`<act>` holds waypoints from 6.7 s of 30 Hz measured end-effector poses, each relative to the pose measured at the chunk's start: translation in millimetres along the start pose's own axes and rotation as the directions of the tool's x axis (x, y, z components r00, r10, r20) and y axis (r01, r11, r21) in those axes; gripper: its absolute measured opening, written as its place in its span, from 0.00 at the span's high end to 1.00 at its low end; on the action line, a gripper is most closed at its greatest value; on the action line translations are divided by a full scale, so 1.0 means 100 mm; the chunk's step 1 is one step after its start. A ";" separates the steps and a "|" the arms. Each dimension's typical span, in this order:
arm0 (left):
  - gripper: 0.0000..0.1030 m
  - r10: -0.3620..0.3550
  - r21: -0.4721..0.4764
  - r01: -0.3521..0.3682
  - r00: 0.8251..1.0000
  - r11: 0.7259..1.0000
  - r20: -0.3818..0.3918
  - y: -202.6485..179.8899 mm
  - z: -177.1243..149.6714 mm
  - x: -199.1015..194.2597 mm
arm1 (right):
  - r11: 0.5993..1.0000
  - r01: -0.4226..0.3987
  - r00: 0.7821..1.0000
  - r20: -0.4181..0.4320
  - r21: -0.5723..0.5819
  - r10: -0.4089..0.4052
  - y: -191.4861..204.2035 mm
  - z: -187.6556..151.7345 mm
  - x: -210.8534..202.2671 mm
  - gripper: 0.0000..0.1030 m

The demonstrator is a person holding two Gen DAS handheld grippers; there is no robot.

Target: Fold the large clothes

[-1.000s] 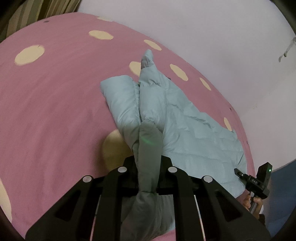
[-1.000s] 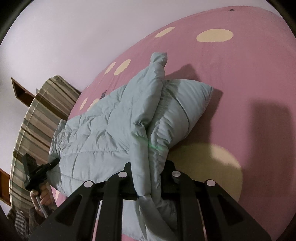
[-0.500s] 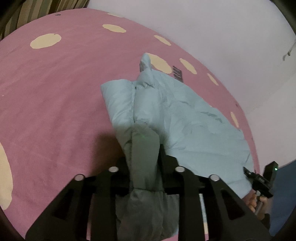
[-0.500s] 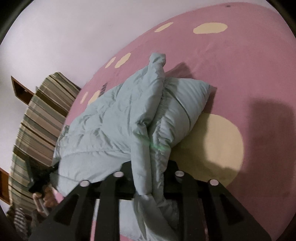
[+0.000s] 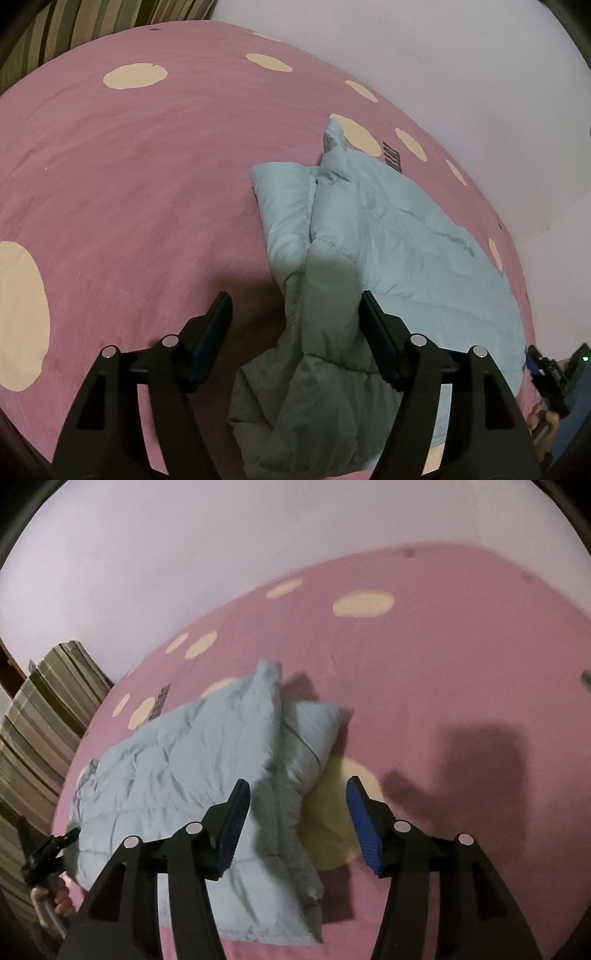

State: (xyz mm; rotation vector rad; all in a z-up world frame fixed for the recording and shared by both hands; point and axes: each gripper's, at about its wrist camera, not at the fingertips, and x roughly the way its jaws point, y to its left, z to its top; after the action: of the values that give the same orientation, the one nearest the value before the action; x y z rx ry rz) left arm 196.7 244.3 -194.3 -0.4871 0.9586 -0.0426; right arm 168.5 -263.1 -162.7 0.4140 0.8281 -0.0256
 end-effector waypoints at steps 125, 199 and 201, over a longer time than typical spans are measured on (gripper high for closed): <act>0.85 -0.077 0.296 0.062 0.996 0.953 0.039 -1.13 0.08 -0.14 | 0.912 -0.073 0.986 -0.167 -0.405 0.004 1.86 -0.50 0.99 0.67; 0.27 -0.173 0.651 0.141 0.985 0.746 -0.015 -3.36 -1.23 0.18 | 0.984 0.180 0.983 0.030 -0.010 -0.180 -0.21 -0.13 -0.24 0.57; 0.22 -0.195 0.646 0.137 0.981 0.751 0.019 -3.29 -1.18 -0.03 | 0.986 0.166 0.986 0.033 -0.011 -0.165 -0.15 -0.12 -0.27 0.57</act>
State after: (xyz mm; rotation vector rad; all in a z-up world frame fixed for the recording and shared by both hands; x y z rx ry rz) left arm 159.6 -93.1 -111.5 0.0722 0.7503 -0.4989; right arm 139.0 -276.0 -155.2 0.3299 0.8294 -0.1801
